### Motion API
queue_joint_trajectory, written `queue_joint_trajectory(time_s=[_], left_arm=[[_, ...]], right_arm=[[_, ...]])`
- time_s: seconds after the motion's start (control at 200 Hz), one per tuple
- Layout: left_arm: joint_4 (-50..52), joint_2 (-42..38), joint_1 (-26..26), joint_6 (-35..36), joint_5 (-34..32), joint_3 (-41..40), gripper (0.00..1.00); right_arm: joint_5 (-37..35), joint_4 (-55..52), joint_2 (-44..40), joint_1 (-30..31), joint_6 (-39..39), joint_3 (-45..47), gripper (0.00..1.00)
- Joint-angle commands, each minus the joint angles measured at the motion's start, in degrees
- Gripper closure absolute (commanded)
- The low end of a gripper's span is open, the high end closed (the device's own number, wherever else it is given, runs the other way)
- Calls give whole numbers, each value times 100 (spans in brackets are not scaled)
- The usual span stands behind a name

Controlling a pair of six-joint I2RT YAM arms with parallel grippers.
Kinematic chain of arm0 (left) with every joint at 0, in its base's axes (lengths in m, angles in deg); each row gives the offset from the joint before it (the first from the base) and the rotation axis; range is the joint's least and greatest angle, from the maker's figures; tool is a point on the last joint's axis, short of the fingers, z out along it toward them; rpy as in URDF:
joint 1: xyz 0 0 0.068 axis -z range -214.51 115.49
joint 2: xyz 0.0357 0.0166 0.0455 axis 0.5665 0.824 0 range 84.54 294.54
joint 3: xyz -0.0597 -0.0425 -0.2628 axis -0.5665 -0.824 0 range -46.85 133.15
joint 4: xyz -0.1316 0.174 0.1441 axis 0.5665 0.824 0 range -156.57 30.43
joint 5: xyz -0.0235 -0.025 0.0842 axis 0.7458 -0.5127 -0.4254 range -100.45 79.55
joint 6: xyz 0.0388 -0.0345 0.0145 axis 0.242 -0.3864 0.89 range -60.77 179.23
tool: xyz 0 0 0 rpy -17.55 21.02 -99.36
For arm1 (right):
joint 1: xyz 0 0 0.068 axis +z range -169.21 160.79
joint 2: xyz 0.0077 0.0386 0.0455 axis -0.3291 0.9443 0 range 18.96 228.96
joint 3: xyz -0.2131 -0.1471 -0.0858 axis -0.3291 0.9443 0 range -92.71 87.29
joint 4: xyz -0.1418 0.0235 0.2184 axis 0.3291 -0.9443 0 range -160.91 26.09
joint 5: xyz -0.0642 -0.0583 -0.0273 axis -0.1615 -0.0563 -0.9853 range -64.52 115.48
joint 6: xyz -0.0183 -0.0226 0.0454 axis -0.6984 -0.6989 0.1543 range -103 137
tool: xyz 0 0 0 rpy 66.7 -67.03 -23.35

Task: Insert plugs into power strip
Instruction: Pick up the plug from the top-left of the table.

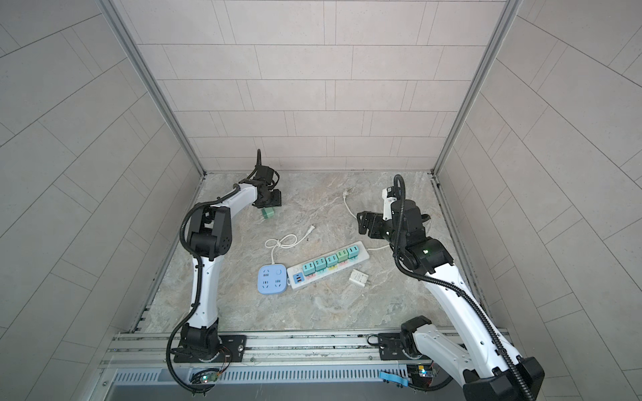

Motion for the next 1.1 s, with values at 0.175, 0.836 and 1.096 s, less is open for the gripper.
queue_joint_trajectory(time_s=[0.175, 0.836, 1.096], left_arm=[[295, 490, -6, -46, -216, 780, 37], [689, 235, 62, -69, -105, 912, 71], [-1172, -1791, 69, -938, 714, -1177, 78]], right_arm=[[-72, -144, -101, 182, 58, -21, 6], [-306, -82, -389, 309, 141, 51, 7], [-448, 827, -643, 392, 365, 622, 9]])
